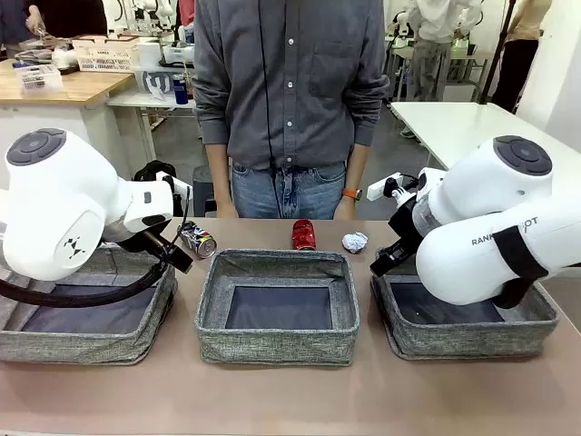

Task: Sort the waste into the appropriate baskets.
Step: Pick up the waste item pointed out by the person.

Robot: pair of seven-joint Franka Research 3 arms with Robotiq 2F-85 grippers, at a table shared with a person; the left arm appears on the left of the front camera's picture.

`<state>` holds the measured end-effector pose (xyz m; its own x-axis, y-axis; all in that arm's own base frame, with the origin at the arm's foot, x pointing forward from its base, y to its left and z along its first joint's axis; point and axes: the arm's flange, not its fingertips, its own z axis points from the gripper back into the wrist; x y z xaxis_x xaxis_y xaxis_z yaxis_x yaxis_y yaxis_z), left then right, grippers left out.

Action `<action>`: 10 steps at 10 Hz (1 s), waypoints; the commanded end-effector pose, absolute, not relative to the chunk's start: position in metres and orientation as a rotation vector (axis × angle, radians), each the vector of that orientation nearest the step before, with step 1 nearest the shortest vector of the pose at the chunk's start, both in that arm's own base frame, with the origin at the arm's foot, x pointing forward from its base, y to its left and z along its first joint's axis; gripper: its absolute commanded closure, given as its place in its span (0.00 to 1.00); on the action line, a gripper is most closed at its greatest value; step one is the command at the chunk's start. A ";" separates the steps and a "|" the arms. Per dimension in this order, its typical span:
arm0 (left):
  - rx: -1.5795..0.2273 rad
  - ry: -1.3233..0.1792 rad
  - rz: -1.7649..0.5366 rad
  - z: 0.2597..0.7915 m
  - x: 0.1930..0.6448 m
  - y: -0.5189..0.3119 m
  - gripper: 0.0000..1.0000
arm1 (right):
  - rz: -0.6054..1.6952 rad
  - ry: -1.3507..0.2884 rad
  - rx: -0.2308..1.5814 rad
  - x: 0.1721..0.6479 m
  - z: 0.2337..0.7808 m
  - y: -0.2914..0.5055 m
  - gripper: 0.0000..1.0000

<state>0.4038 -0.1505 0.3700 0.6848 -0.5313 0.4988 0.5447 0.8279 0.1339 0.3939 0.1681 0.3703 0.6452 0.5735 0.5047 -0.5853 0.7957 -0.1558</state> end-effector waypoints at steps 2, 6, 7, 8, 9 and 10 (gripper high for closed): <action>-0.026 -0.551 -0.603 0.370 0.404 -0.150 0.00 | 0.660 -0.567 0.022 0.394 0.370 0.168 0.00; -0.026 -0.551 -0.603 0.370 0.404 -0.150 0.00 | 0.660 -0.567 0.022 0.394 0.370 0.168 0.00; -0.026 -0.551 -0.603 0.370 0.404 -0.150 0.00 | 0.660 -0.567 0.022 0.394 0.370 0.168 0.00; -0.026 -0.551 -0.603 0.370 0.404 -0.150 0.00 | 0.660 -0.567 0.022 0.394 0.370 0.168 0.00; -0.026 -0.551 -0.603 0.370 0.404 -0.150 0.00 | 0.660 -0.567 0.022 0.394 0.370 0.168 0.00; -0.026 -0.551 -0.603 0.370 0.404 -0.150 0.00 | 0.660 -0.567 0.022 0.394 0.370 0.168 0.00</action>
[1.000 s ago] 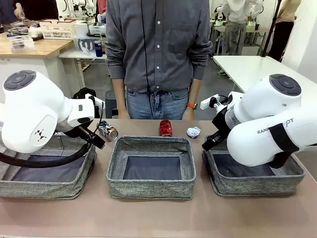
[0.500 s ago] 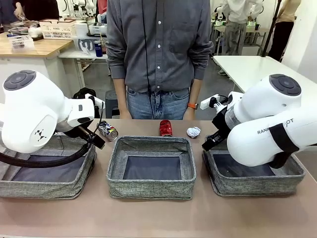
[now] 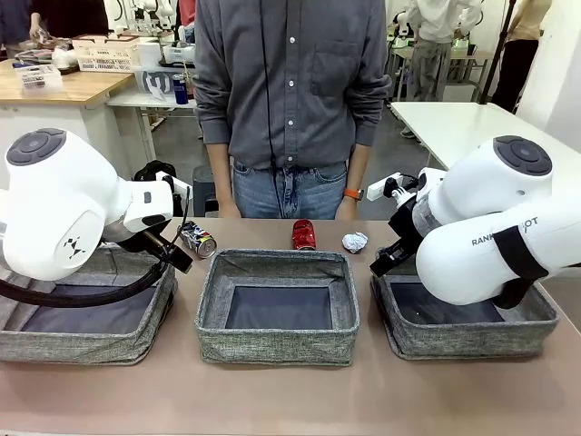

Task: Sort the waste into the appropriate baskets.
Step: Pick up the waste item pointed out by the person.

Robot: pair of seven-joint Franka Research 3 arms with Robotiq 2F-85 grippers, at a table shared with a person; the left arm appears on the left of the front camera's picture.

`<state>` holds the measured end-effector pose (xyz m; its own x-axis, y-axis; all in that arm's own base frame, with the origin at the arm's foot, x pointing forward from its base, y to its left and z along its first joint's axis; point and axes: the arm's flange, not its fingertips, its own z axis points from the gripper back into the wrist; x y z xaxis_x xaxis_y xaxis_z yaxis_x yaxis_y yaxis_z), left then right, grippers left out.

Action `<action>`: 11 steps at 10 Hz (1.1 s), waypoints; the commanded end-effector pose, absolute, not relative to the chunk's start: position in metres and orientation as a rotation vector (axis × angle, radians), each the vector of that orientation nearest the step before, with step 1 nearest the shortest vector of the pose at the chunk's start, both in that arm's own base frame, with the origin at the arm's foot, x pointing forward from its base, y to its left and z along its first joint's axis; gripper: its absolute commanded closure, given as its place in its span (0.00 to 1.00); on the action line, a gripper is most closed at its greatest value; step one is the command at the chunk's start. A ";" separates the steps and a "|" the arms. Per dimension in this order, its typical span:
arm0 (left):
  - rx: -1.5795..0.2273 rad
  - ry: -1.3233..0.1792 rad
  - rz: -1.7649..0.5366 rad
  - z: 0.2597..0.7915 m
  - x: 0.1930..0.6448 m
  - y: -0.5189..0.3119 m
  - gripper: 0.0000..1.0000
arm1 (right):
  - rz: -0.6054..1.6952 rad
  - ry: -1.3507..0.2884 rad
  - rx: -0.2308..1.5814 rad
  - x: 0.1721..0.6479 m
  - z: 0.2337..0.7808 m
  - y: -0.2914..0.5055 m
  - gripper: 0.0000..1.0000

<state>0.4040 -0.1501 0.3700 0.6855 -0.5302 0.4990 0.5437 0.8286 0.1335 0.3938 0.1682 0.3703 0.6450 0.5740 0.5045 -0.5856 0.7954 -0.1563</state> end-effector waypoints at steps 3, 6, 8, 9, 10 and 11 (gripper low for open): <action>-0.013 -0.606 -0.662 0.476 0.325 -0.137 0.00 | 0.622 -0.617 0.048 0.341 0.477 0.144 0.00; 0.048 -0.747 -0.670 0.513 0.254 -0.130 0.00 | 0.659 -0.702 0.011 0.271 0.518 0.135 0.00; 0.020 -0.689 -0.659 0.523 0.335 -0.153 0.00 | 0.648 -0.642 0.039 0.334 0.509 0.150 0.00; 0.039 -0.739 -0.673 0.563 0.297 -0.149 0.00 | 0.660 -0.682 0.027 0.299 0.546 0.142 0.00; -0.198 -0.601 -0.767 0.553 0.306 -0.149 0.00 | 0.626 -0.625 0.089 0.304 0.536 0.139 0.00; -0.421 -0.441 -0.727 0.556 0.309 -0.134 0.00 | 0.549 -0.574 0.272 0.302 0.543 0.118 0.00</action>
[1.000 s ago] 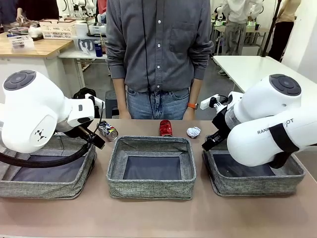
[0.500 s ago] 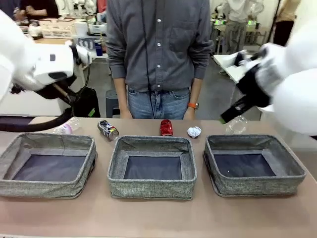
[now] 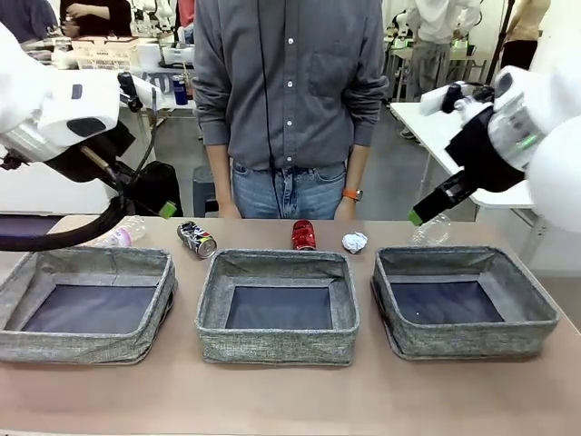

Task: Sort the waste into the appropriate baskets.
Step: Pick up the waste item pointed out by the person.

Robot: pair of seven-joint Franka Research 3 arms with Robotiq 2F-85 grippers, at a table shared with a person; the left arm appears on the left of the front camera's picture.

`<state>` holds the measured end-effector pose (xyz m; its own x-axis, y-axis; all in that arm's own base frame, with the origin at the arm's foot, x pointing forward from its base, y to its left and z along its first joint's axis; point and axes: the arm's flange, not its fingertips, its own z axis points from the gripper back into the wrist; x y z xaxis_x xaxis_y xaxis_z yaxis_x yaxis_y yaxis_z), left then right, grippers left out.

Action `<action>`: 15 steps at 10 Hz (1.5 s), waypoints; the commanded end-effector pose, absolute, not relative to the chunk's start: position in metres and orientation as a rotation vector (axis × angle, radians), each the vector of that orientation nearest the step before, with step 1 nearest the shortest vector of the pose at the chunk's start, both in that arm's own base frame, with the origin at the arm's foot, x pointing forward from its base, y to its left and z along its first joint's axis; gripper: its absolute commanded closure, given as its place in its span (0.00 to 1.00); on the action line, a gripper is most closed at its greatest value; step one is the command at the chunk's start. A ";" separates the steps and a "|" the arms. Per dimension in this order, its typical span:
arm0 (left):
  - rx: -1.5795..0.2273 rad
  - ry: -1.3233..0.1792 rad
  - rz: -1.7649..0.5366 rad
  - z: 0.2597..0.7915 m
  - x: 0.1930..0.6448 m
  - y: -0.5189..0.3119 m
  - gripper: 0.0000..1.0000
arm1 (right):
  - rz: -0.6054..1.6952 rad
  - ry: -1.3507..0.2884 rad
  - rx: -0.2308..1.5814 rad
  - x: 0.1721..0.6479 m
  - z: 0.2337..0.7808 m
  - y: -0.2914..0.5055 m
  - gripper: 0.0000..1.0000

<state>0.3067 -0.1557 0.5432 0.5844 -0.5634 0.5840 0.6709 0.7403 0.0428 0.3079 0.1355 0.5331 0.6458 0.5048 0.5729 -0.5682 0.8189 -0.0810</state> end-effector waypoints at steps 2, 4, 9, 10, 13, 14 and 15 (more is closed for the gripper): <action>-0.953 -0.294 -0.805 0.559 0.311 -0.092 0.00 | 0.214 -0.330 0.772 0.302 0.563 0.081 0.00; -1.264 -0.353 -0.775 0.545 0.311 -0.047 0.00 | 0.114 -0.314 1.105 0.299 0.566 0.046 0.00; -1.390 -0.564 -0.553 0.514 0.289 -0.002 0.00 | -0.012 -0.371 1.278 0.305 0.536 0.008 0.00; -1.313 -0.522 -0.579 0.514 0.289 -0.008 0.00 | 0.049 -0.324 1.272 0.305 0.564 0.001 0.00; -1.439 -0.550 -0.556 0.527 0.310 0.020 0.00 | 0.049 -0.324 1.272 0.305 0.564 0.001 0.00; -1.439 -0.550 -0.556 0.527 0.310 0.020 0.00 | 0.049 -0.324 1.272 0.305 0.564 0.001 0.00; -1.439 -0.550 -0.556 0.527 0.310 0.020 0.00 | 0.049 -0.324 1.272 0.305 0.564 0.001 0.00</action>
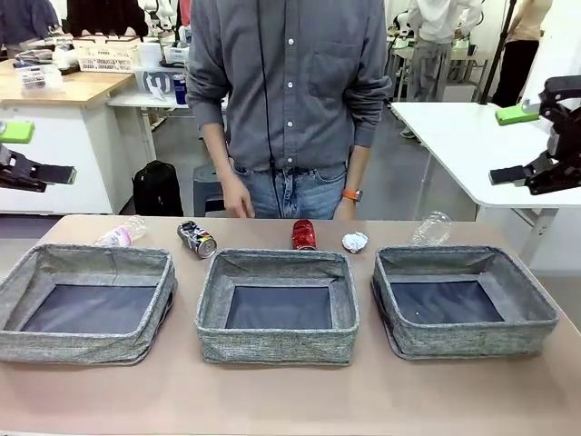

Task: Sort the waste into the appropriate baskets.
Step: Pick up the waste item pointed out by the person.

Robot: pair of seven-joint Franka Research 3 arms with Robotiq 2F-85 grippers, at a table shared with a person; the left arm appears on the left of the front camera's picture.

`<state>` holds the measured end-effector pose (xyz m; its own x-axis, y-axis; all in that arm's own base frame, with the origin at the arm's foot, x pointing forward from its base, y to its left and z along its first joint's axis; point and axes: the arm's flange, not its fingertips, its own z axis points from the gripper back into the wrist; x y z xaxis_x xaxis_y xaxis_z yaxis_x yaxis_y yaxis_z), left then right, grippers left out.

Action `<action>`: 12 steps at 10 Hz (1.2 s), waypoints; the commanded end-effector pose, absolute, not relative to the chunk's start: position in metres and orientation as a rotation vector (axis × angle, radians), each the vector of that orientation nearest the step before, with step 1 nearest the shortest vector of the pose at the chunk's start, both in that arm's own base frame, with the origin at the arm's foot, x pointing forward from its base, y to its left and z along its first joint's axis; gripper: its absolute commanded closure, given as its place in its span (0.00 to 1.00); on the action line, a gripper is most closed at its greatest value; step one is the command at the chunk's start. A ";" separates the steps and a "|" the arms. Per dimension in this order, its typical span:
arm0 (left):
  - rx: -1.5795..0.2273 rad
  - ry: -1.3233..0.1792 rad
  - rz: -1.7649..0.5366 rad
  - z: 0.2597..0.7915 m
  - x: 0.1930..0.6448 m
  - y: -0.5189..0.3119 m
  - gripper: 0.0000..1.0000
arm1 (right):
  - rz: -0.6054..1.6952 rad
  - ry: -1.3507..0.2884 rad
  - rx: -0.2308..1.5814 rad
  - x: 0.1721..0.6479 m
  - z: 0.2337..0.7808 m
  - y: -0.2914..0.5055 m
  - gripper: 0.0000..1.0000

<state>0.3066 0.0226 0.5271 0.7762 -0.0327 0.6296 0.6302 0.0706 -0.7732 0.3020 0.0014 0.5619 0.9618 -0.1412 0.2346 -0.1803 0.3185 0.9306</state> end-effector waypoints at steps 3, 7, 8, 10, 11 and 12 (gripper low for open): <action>-1.439 -0.550 -0.556 0.527 0.310 0.020 0.00 | 0.049 -0.324 1.272 0.305 0.564 0.001 0.00; -1.439 -0.550 -0.556 0.527 0.310 0.020 0.00 | 0.049 -0.324 1.272 0.305 0.564 0.001 0.00; -1.439 -0.550 -0.556 0.527 0.310 0.020 0.00 | 0.049 -0.324 1.272 0.305 0.564 0.001 0.00; -1.439 -0.550 -0.556 0.527 0.310 0.020 0.00 | 0.049 -0.324 1.272 0.305 0.564 0.001 0.00; -1.439 -0.550 -0.556 0.527 0.310 0.020 0.00 | 0.049 -0.324 1.272 0.305 0.564 0.001 0.00; -1.439 -0.550 -0.556 0.527 0.310 0.020 0.00 | 0.049 -0.324 1.272 0.305 0.564 0.001 0.00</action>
<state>0.3068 0.0226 0.5256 0.7730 -0.0347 0.6335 0.6341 0.0729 -0.7698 0.3010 -0.0004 0.5618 0.9598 -0.1457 0.2399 -0.1846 0.3162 0.9306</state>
